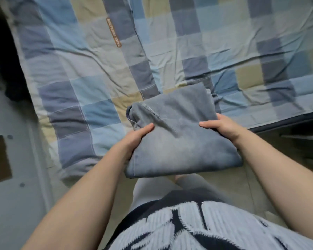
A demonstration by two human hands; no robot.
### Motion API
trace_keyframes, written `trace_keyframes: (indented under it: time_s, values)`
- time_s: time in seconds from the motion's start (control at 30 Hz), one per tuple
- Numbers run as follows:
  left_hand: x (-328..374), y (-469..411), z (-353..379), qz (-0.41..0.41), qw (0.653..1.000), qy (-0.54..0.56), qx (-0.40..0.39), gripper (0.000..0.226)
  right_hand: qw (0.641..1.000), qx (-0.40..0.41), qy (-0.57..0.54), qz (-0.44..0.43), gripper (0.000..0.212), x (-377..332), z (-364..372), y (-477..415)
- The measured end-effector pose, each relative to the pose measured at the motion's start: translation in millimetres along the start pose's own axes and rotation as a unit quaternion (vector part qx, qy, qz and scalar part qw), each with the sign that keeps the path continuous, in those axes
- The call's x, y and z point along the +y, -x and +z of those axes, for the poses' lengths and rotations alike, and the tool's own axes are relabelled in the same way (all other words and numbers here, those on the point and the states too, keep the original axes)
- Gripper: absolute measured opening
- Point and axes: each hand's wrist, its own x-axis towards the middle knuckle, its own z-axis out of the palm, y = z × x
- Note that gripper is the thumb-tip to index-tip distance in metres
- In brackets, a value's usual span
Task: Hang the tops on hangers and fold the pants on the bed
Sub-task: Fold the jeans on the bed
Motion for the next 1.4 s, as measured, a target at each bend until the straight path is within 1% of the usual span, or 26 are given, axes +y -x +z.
trace_keyframes:
  time_s: [0.1,0.2,0.27,0.33,0.47,0.53,0.67,0.73,0.83,0.9,1.0,1.13,1.2,1.3,1.4]
  values:
    - [23,35,30,0.102,0.993,-0.052,0.014,0.060,0.995,0.039,-0.060,-0.064,0.034,3,-14,54]
    - [51,59,64,0.187,0.973,-0.126,0.040,0.065,0.983,0.077,-0.121,-0.111,0.037,11,-30,98]
    - [65,75,97,0.232,0.956,-0.173,0.040,0.061,0.968,0.117,-0.166,-0.147,0.036,20,-48,130]
    - [75,90,136,0.273,0.939,-0.208,0.020,0.055,0.949,0.154,-0.211,-0.177,0.033,33,-69,163]
    - [72,116,225,0.329,0.906,-0.262,-0.038,0.056,0.907,0.218,-0.275,-0.233,0.026,67,-119,231]
    - [62,129,274,0.359,0.886,-0.289,-0.058,0.059,0.882,0.253,-0.300,-0.262,0.029,92,-148,267]
    - [27,160,383,0.406,0.849,-0.319,-0.112,0.062,0.830,0.305,-0.351,-0.308,0.044,153,-208,342]
    - [3,174,437,0.422,0.831,-0.333,-0.145,0.060,0.806,0.325,-0.372,-0.327,0.051,187,-236,378]
    - [-39,193,518,0.437,0.806,-0.351,-0.190,0.043,0.767,0.357,-0.399,-0.355,0.049,243,-277,432]
    - [-68,205,568,0.440,0.790,-0.366,-0.221,0.039,0.749,0.376,-0.404,-0.366,0.050,281,-300,465]
    - [-114,225,636,0.433,0.764,-0.391,-0.274,0.040,0.719,0.414,-0.416,-0.371,0.045,336,-326,511]
    - [-172,247,710,0.427,0.726,-0.421,-0.337,0.038,0.660,0.476,-0.447,-0.371,0.037,401,-343,560]
    - [-201,257,743,0.421,0.702,-0.440,-0.370,0.038,0.627,0.506,-0.466,-0.365,0.039,432,-347,579]
    - [-246,272,788,0.397,0.672,-0.457,-0.426,0.046,0.581,0.545,-0.494,-0.347,0.040,477,-347,604]
    - [-295,283,830,0.367,0.633,-0.481,-0.483,0.050,0.535,0.573,-0.524,-0.332,0.045,522,-343,627]
